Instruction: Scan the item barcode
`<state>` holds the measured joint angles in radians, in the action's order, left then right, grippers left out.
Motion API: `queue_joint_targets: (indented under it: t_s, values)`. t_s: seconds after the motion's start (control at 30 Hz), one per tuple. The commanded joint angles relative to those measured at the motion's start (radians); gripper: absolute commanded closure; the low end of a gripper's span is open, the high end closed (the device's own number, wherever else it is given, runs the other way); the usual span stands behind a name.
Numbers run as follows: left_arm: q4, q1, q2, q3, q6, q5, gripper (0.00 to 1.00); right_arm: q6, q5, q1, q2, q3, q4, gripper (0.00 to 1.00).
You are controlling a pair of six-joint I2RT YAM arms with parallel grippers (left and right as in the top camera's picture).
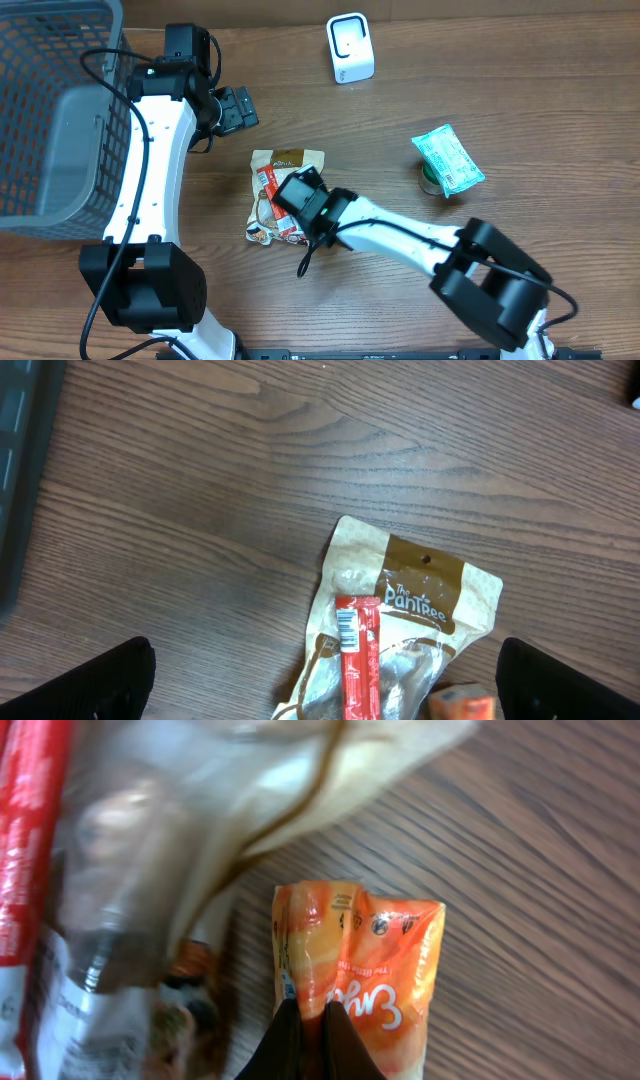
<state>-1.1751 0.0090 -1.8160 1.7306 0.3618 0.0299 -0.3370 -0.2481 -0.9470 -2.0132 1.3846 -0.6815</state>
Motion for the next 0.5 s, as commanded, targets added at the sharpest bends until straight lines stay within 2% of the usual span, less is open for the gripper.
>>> queue_joint_targets:
  t_s: [0.0,0.17,0.27,0.47]
  values:
    - [0.002,0.003,0.015,0.012,-0.023,0.003,0.0,-0.078,0.138,0.087,0.136,0.034,-0.006,0.97]
    - [0.002,0.004,0.015,0.012,-0.023,0.003,0.0,-0.131,0.527,0.255,0.157,0.023,0.013,0.96]
    - [0.002,0.004,0.015,0.012,-0.023,0.003,0.0,-0.16,0.708,0.332,0.156,-0.036,0.097,0.96]
    - [0.002,0.003,0.015,0.012,-0.023,0.003,0.0,-0.311,0.8,0.374,0.156,-0.252,0.397,0.96]
